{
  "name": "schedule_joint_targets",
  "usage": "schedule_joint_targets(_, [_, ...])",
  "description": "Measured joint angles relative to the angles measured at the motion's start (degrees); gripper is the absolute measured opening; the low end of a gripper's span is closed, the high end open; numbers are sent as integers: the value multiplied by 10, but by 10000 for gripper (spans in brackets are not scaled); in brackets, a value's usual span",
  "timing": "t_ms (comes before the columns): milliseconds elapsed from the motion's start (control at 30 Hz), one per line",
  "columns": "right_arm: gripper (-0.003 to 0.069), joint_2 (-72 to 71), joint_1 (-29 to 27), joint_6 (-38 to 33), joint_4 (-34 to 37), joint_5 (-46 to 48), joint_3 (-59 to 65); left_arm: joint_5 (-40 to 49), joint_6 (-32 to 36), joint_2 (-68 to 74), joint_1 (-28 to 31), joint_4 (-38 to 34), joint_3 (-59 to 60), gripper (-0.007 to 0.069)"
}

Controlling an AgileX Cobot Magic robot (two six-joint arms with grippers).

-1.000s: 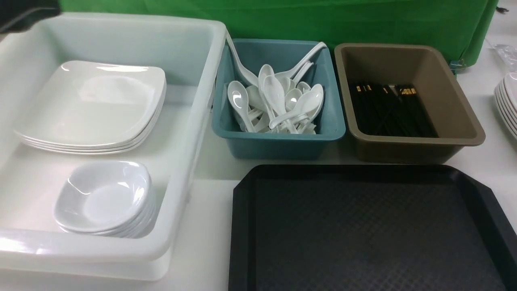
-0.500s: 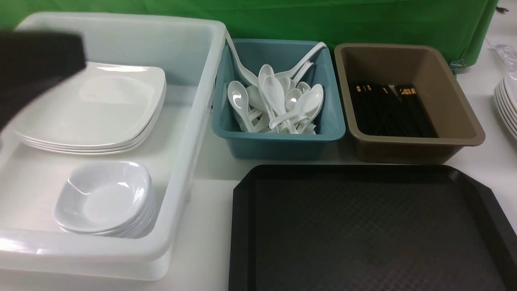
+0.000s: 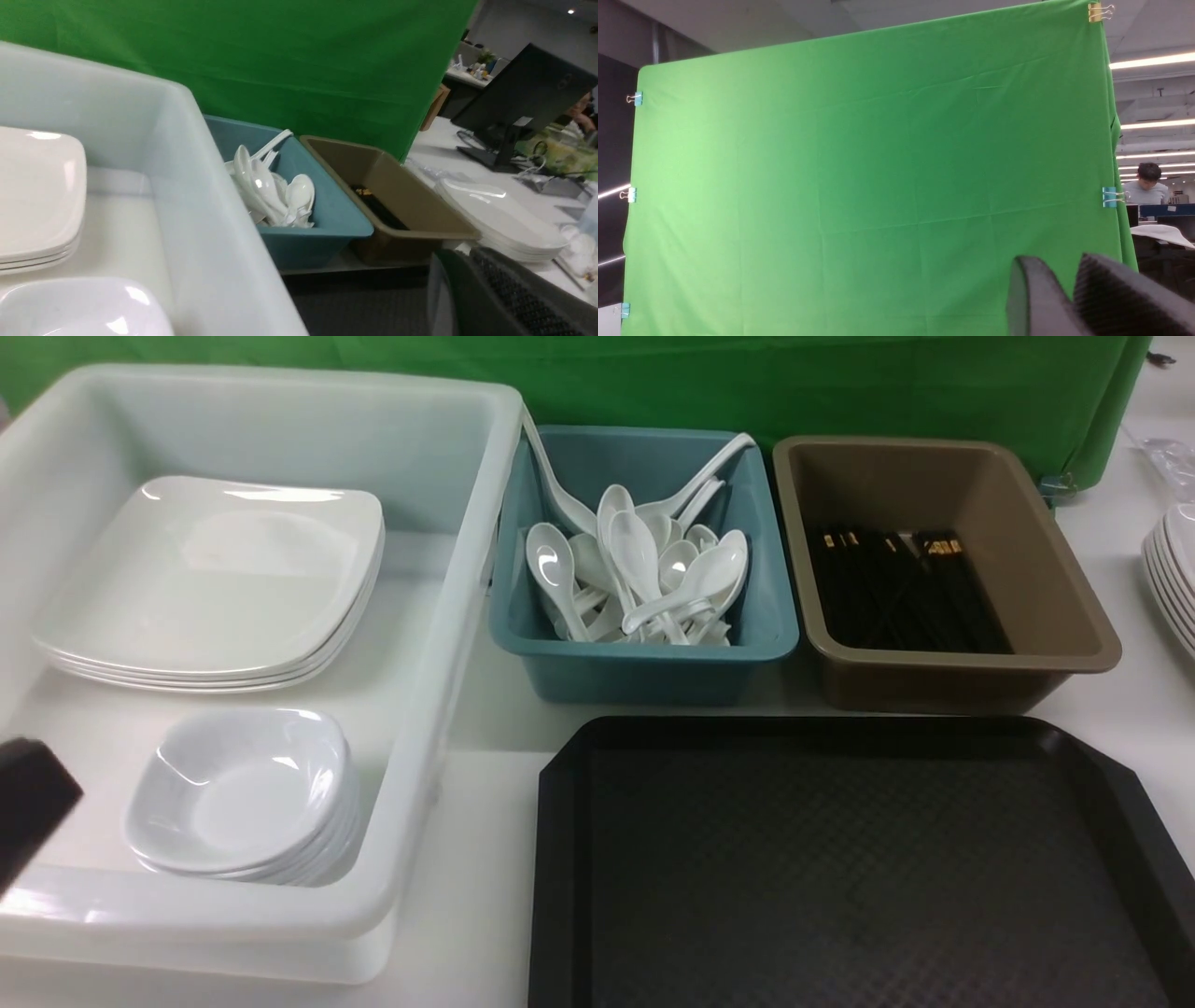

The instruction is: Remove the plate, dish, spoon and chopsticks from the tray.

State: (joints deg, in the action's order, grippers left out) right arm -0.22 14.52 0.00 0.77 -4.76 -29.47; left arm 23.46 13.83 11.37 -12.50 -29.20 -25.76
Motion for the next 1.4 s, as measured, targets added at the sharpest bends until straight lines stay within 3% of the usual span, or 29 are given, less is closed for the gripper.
schedule_joint_targets(433, [199, 0, 0, 0, 0, 0, 0, -6, -5, -12, 3, 141, 17, 10])
schedule_joint_targets(700, [229, 0, 0, 0, 0, 0, 0, -144, -38, -113, 137, 192, 200, 10])
schedule_joint_targets(867, [235, 0, 0, 0, 0, 0, 0, -149, -134, -113, 149, 279, 261, 12])
schedule_joint_targets(1400, [237, 0, 0, 4, 1, 0, 0, -107, -123, -113, 149, 236, 261, 12])
